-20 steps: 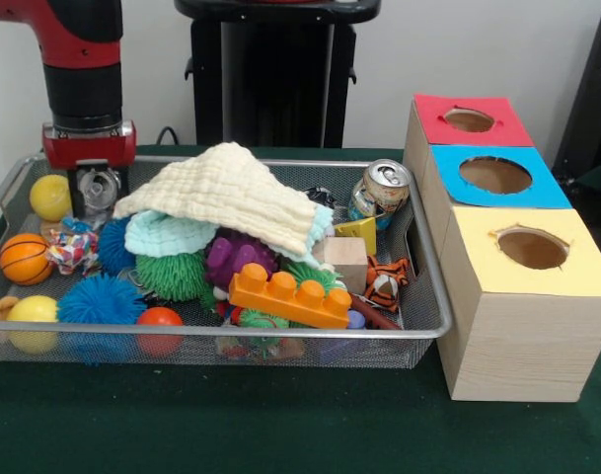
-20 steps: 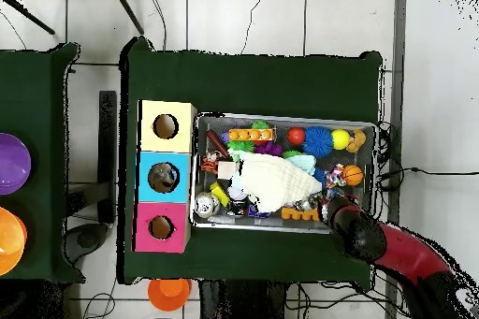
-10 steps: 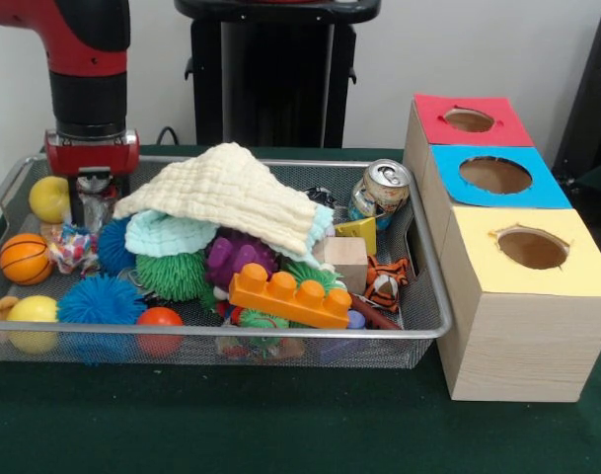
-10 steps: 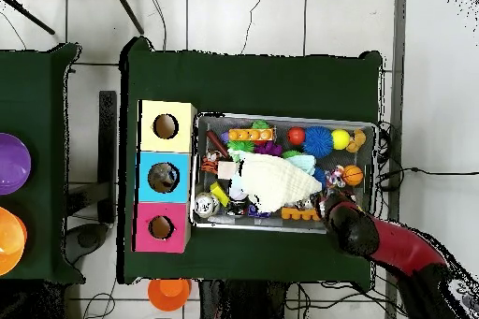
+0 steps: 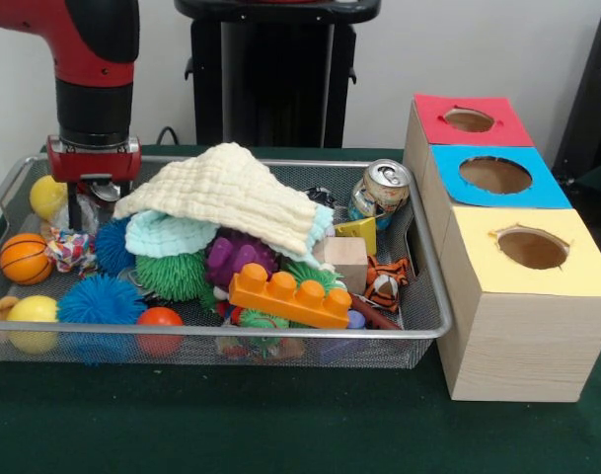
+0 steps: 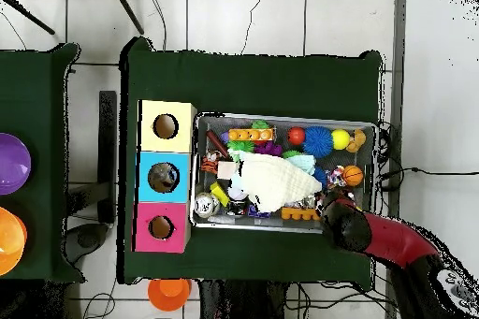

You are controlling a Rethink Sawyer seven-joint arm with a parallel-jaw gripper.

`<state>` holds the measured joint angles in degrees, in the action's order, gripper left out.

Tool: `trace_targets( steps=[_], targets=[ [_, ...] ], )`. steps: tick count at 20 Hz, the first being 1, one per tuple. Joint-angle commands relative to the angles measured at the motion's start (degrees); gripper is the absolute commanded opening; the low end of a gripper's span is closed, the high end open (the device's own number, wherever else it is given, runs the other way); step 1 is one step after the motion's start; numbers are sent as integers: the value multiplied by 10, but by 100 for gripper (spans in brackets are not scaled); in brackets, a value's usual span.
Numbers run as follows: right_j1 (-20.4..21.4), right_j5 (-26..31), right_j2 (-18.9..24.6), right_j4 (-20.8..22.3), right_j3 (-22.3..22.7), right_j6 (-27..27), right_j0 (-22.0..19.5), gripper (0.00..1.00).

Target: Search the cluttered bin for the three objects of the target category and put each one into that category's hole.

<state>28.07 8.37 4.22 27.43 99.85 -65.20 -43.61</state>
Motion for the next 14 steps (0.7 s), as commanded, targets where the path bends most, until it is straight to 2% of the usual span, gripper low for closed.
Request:
trace_targets(
  steps=[1,8,11,14],
  targets=[
    [-55,29,-59,24,-39,-81,38,100],
    [-43,45,-85,14,-43,-81,55,100],
    [-43,59,-124,15,-56,-87,80,100],
    [-47,64,-145,11,-66,-92,98,100]
  ],
)
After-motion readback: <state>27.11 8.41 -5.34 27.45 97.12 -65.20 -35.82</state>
